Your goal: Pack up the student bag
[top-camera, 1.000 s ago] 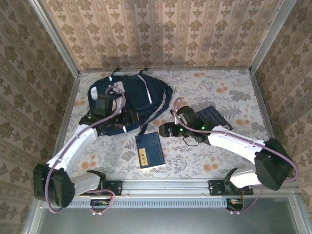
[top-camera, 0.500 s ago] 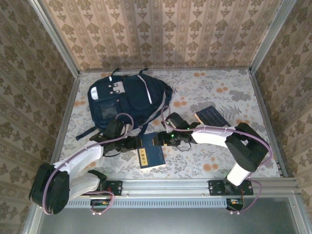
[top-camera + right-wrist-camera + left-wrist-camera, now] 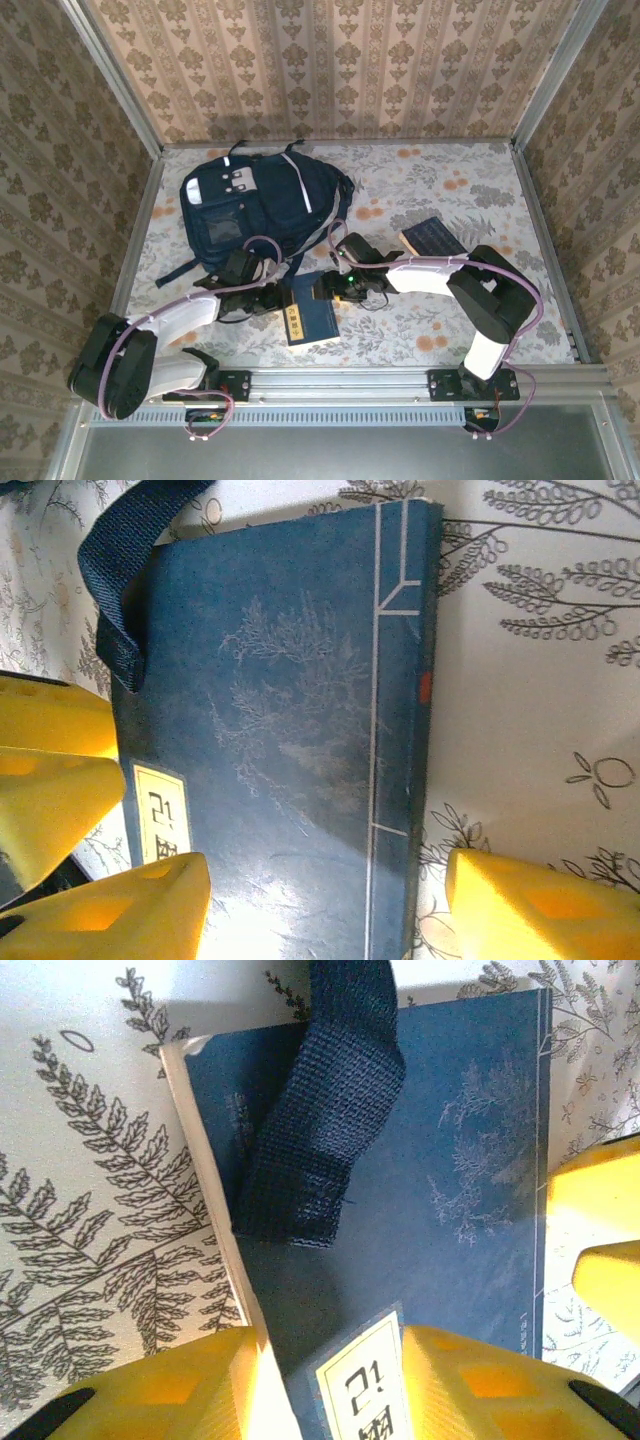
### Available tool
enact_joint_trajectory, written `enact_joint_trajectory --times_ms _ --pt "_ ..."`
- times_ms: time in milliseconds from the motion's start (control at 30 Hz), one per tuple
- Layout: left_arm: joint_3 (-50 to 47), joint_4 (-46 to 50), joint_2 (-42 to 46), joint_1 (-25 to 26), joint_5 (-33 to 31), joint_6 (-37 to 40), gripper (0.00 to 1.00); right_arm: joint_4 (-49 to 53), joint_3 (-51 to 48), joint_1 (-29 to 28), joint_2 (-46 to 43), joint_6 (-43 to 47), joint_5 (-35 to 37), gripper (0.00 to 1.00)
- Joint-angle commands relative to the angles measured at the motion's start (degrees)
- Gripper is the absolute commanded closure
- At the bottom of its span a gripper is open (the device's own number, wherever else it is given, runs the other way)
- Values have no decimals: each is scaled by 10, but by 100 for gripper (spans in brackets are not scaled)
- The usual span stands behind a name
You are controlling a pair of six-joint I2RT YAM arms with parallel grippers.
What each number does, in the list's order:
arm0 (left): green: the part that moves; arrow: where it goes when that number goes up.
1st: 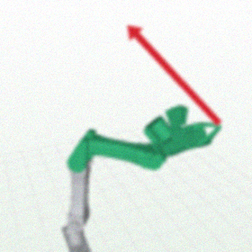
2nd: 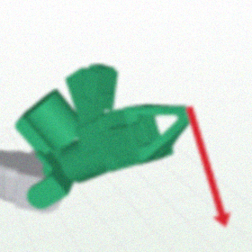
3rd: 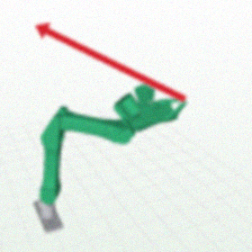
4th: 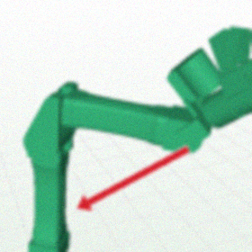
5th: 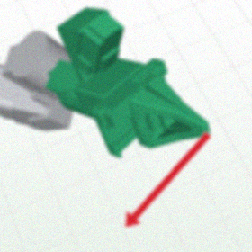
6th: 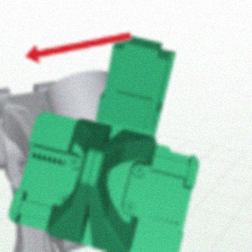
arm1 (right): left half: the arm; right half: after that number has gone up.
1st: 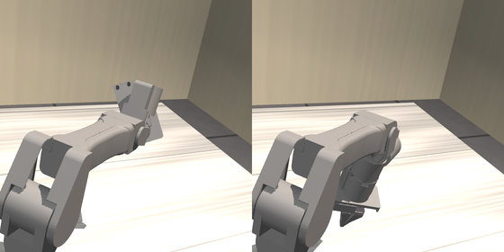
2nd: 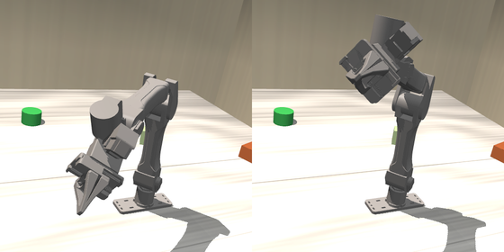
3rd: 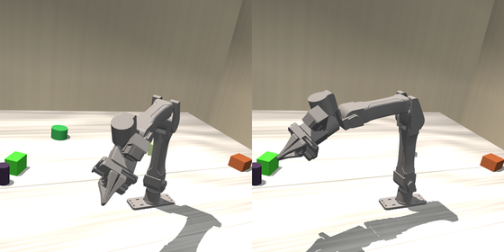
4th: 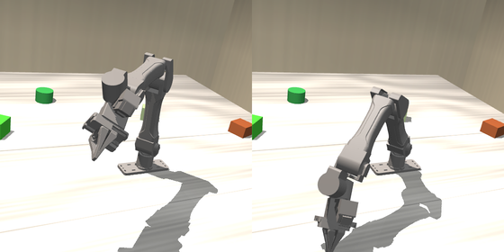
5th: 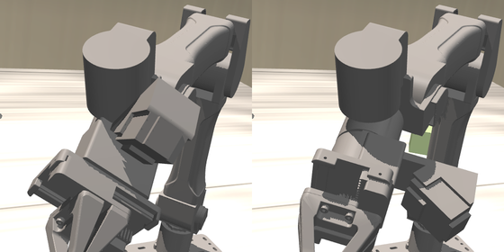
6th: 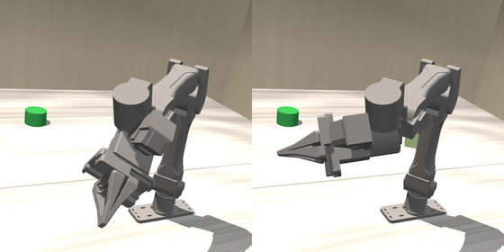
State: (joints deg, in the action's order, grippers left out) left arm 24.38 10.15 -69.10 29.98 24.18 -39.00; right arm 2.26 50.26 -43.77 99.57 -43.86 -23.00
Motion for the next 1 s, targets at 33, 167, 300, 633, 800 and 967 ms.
enact_joint_trajectory --times_ms 33,167,300,633,800,967 --pt "-19 -20 -7 3 10 4 59 -37 -4 -3 24 -21 -31 36" --pt "-21 -22 -7 3 12 8 62 -60 -3 -3 32 -36 -64 37" --pt "-23 -26 -7 3 13 9 63 -71 2 -4 30 -50 -94 37" --pt "-27 -28 -6 5 17 4 68 -181 -29 2 -16 -153 -162 38" --pt "-29 -26 3 5 15 4 68 -202 -25 2 -16 -169 -183 38" --pt "-38 -34 3 6 17 1 69 -259 -41 3 2 -201 -194 38"
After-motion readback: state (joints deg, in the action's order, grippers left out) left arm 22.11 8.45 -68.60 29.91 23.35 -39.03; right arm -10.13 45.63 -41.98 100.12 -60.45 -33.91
